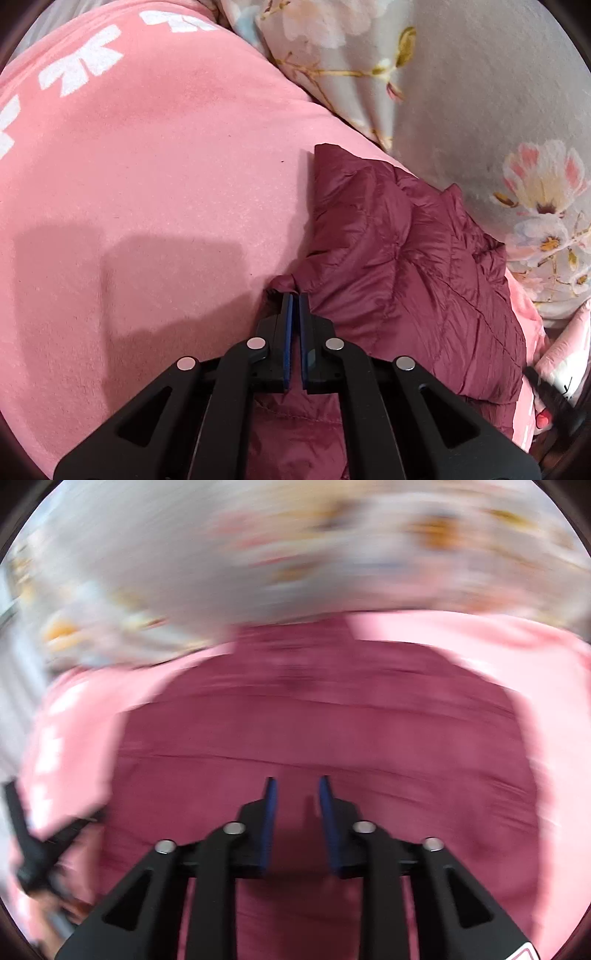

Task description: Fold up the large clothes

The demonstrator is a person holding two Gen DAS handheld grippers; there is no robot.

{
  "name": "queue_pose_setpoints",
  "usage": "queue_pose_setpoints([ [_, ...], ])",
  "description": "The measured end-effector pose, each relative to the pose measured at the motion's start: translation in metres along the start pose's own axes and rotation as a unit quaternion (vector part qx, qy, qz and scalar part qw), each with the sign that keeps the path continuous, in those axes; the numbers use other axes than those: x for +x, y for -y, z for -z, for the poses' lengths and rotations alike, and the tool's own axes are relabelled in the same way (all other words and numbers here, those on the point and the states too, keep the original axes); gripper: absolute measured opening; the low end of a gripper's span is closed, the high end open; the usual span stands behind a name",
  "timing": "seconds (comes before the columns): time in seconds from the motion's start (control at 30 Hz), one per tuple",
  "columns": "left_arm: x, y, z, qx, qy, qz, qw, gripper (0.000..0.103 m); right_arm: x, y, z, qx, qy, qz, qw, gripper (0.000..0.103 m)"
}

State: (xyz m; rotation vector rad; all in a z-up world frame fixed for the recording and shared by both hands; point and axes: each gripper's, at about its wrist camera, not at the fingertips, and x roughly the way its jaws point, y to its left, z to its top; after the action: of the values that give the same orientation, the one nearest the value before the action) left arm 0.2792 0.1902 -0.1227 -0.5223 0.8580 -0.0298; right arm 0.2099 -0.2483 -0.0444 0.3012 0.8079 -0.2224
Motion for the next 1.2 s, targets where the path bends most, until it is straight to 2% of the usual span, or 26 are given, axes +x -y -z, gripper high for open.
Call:
queue_pose_setpoints([
  [0.1, 0.005, 0.002, 0.001, -0.004, -0.002, -0.009, 0.9999, 0.003, 0.011, 0.055, 0.009, 0.049, -0.022, 0.009, 0.999, 0.031],
  [0.2, 0.011, 0.007, 0.005, -0.004, -0.008, -0.024, 0.9997, 0.003, 0.025, 0.072, 0.008, 0.073, -0.037, -0.03, 0.996, 0.031],
  [0.27, 0.014, 0.01, 0.008, -0.001, -0.011, -0.034, 0.9994, 0.003, 0.036, 0.073, 0.004, 0.074, -0.047, -0.038, 0.995, 0.03],
  [0.37, 0.014, 0.011, 0.009, 0.006, -0.008, -0.044, 0.999, 0.003, 0.043, 0.064, -0.005, 0.084, -0.042, -0.058, 0.994, 0.004],
  [0.47, 0.016, 0.012, 0.01, 0.015, -0.008, -0.05, 0.9986, 0.004, 0.029, 0.057, -0.01, 0.072, -0.011, -0.043, 0.996, 0.003],
  [0.6, 0.019, 0.014, 0.014, 0.028, 0.0, -0.059, 0.9979, 0.004, 0.058, 0.061, 0.001, 0.069, -0.054, -0.018, 0.996, 0.003],
  [0.67, 0.019, 0.015, 0.015, 0.034, 0.005, -0.062, 0.9975, 0.004, 0.067, 0.065, 0.005, 0.068, -0.053, -0.02, 0.996, 0.001],
  [0.83, 0.02, 0.016, 0.016, 0.04, 0.007, -0.067, 0.9969, 0.004, 0.066, 0.058, 0.0, 0.058, -0.069, -0.011, 0.996, 0.001],
  [0.93, 0.015, 0.013, 0.013, 0.027, -0.01, -0.051, 0.9983, 0.005, 0.043, 0.066, 0.0, 0.084, -0.06, -0.03, 0.994, 0.009],
  [0.97, 0.006, 0.009, 0.013, 0.012, -0.018, -0.036, 0.9991, 0.012, 0.027, 0.068, 0.002, 0.085, -0.046, -0.034, 0.995, 0.014],
  [1.0, -0.002, 0.006, 0.014, 0.003, -0.019, -0.024, 0.9995, 0.026, 0.011, 0.069, 0.005, 0.081, -0.031, -0.035, 0.996, 0.018],
  [1.03, -0.012, 0.004, 0.015, -0.002, -0.017, -0.016, 0.9997, 0.036, -0.001, 0.069, 0.009, 0.076, -0.023, -0.034, 0.996, 0.022],
  [1.07, -0.028, 0.002, 0.018, -0.001, -0.009, -0.012, 0.9999, 0.053, -0.018, 0.072, 0.016, 0.071, -0.013, -0.029, 0.997, 0.032],
  [1.1, -0.038, 0.001, 0.02, 0.003, -0.004, -0.01, 0.9999, 0.063, -0.031, 0.075, 0.022, 0.068, -0.008, -0.028, 0.997, 0.04],
  [1.2, -0.07, -0.007, 0.036, 0.031, -0.017, -0.01, 0.9993, 0.069, -0.076, 0.092, 0.061, 0.061, -0.005, -0.028, 0.998, 0.049],
])
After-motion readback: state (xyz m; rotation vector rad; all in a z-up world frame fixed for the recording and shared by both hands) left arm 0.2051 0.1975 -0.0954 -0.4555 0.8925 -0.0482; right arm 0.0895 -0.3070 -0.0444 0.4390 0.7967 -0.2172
